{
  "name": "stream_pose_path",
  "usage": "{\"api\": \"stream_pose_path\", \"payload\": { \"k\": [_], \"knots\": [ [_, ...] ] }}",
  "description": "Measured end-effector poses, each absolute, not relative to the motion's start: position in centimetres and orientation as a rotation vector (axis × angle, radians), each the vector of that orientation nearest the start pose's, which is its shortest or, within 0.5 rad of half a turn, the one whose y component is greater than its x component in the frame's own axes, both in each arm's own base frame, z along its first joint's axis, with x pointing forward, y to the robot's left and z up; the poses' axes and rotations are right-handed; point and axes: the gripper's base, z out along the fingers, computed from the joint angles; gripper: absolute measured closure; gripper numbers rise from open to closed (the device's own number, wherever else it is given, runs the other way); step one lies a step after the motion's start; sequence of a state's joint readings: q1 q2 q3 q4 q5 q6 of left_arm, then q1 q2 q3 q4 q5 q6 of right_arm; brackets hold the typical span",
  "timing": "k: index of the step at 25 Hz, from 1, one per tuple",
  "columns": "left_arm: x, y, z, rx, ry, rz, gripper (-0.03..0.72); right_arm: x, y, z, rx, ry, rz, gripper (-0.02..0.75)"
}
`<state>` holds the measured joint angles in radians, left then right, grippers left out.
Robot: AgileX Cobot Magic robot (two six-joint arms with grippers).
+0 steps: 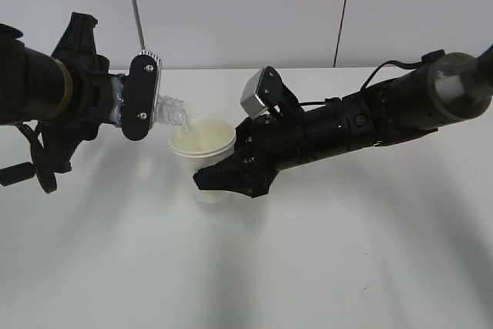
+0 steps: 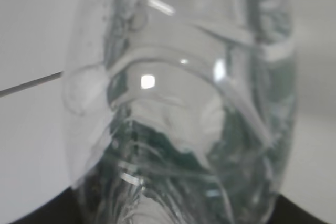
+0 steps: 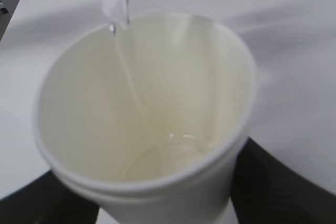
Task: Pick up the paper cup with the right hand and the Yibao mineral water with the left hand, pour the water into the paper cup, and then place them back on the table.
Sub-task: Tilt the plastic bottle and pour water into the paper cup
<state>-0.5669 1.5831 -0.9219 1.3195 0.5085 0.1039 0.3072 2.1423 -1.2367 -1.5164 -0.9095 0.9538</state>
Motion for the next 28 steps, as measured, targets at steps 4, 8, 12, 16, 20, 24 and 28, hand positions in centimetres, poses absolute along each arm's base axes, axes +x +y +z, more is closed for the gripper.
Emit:
{"api": "stream_pose_path", "payload": {
  "k": [4,8,12,16,20,24,28],
  "knots": [
    [29.76,-13.82,23.50,1.809,1.543,0.981,0.350,37.27,19.34,13.34,-1.250,1.724,0.909,0.217],
    [29.78,-13.81,23.52,1.811,1.539,0.986,0.350,37.26,19.34,13.33,-1.252,1.724,0.909,0.217],
    [29.78,-13.80,23.53,1.813,1.535,0.990,0.350,37.27,19.33,13.31,-1.254,1.725,0.906,0.217],
    [29.79,-13.79,23.54,1.814,1.533,0.994,0.350,37.28,19.32,13.30,-1.253,1.726,0.904,0.217],
    [29.79,-13.79,23.54,1.813,1.534,0.994,0.350,37.29,19.31,13.29,-1.254,1.728,0.902,0.217],
    [29.79,-13.74,23.55,1.812,1.537,0.999,0.350,37.28,19.33,13.29,-1.254,1.727,0.902,0.217],
    [29.81,-13.73,23.58,1.815,1.531,1.005,0.350,37.20,19.46,13.27,-1.260,1.726,0.903,0.217]
  ]
}}
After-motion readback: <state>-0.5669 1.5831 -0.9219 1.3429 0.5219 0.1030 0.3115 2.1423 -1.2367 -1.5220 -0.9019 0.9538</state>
